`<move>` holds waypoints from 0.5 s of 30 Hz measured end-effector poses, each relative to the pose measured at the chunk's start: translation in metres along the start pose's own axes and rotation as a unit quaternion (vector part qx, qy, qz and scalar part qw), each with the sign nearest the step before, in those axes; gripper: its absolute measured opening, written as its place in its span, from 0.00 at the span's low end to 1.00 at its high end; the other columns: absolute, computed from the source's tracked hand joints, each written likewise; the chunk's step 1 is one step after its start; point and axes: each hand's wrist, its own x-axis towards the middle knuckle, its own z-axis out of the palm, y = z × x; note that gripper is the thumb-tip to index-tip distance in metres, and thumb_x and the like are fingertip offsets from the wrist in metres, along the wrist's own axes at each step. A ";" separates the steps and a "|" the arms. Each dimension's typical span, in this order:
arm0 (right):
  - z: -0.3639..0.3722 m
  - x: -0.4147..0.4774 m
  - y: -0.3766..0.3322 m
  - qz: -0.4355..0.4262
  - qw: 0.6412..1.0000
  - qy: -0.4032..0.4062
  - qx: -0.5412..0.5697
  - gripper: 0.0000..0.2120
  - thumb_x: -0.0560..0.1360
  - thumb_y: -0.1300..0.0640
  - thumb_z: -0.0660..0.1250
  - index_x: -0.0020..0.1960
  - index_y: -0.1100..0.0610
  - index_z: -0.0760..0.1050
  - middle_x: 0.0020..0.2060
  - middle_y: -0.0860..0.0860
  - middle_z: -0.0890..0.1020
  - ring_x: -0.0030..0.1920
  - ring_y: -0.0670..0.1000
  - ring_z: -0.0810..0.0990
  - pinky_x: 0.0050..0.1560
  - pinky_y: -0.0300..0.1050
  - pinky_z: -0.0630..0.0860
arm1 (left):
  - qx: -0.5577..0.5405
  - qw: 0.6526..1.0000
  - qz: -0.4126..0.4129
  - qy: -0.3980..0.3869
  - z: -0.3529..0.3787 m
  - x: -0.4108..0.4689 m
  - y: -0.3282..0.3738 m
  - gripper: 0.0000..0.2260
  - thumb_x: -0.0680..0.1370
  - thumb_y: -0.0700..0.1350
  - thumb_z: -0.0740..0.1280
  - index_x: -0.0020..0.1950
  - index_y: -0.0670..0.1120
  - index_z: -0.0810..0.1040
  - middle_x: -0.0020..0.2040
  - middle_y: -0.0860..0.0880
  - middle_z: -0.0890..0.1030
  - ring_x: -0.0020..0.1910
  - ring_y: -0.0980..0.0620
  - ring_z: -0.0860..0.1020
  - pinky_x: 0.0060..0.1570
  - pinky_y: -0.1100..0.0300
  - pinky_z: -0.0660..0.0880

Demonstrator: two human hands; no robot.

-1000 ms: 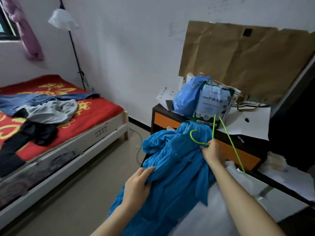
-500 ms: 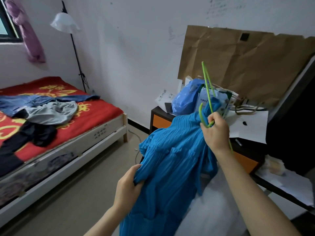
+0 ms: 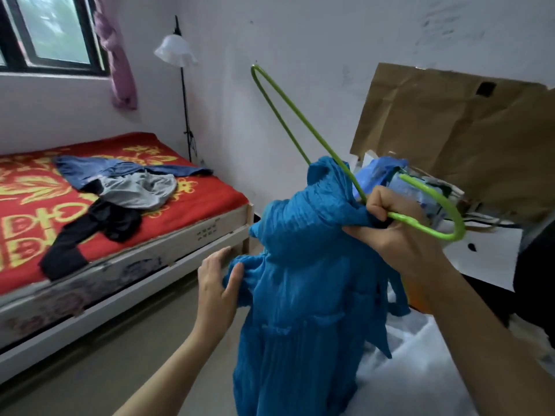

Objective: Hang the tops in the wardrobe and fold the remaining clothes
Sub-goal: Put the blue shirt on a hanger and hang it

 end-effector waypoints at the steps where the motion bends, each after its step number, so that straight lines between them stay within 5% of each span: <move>1: 0.003 0.001 -0.005 -0.013 1.000 -0.018 0.012 0.26 0.66 0.76 0.70 0.32 0.52 0.57 0.26 0.40 0.70 0.29 0.34 0.69 0.31 0.25 0.63 | -0.039 0.999 -0.019 0.000 -0.005 0.005 0.006 0.12 0.80 0.48 0.61 0.61 0.46 0.73 0.57 0.52 0.73 0.62 0.49 0.71 0.62 0.59 0.68; 3: 0.012 0.006 -0.015 -0.027 0.998 -0.043 0.032 0.25 0.66 0.73 0.71 0.32 0.52 0.57 0.26 0.43 0.69 0.31 0.34 0.71 0.33 0.26 0.65 | -0.145 0.986 -0.079 -0.033 -0.021 0.014 0.018 0.11 0.80 0.54 0.58 0.54 0.52 0.76 0.54 0.52 0.78 0.59 0.50 0.74 0.56 0.64 0.70; 7: 0.031 0.015 -0.032 -0.060 0.993 -0.086 0.051 0.22 0.65 0.65 0.69 0.32 0.52 0.55 0.28 0.45 0.63 0.29 0.40 0.61 0.31 0.30 0.60 | -0.327 0.893 -0.274 -0.144 -0.049 0.028 0.034 0.31 0.65 0.70 0.55 0.52 0.49 0.81 0.48 0.46 0.84 0.44 0.47 0.82 0.45 0.54 0.76; 10: 0.052 0.021 -0.041 -0.082 0.980 -0.156 0.096 0.21 0.66 0.66 0.69 0.32 0.51 0.58 0.29 0.46 0.65 0.31 0.44 0.63 0.33 0.31 0.62 | -0.398 0.854 -0.300 -0.151 -0.069 0.033 0.031 0.31 0.65 0.69 0.57 0.47 0.45 0.84 0.44 0.44 0.84 0.40 0.47 0.83 0.38 0.56 0.79; 12: 0.068 0.024 -0.045 -0.111 0.972 -0.195 0.074 0.23 0.67 0.67 0.69 0.34 0.47 0.58 0.30 0.46 0.68 0.31 0.46 0.65 0.34 0.29 0.63 | -0.454 0.824 -0.306 -0.143 -0.084 0.037 0.027 0.29 0.69 0.65 0.59 0.52 0.41 0.81 0.49 0.42 0.82 0.45 0.45 0.81 0.48 0.53 0.77; 15: 0.096 0.027 -0.047 -0.124 0.962 -0.234 0.063 0.27 0.66 0.69 0.70 0.36 0.43 0.56 0.30 0.37 0.70 0.29 0.36 0.64 0.33 0.25 0.61 | -0.497 0.803 -0.303 -0.129 -0.111 0.037 0.023 0.22 0.74 0.56 0.61 0.53 0.40 0.81 0.49 0.41 0.82 0.45 0.45 0.81 0.49 0.53 0.77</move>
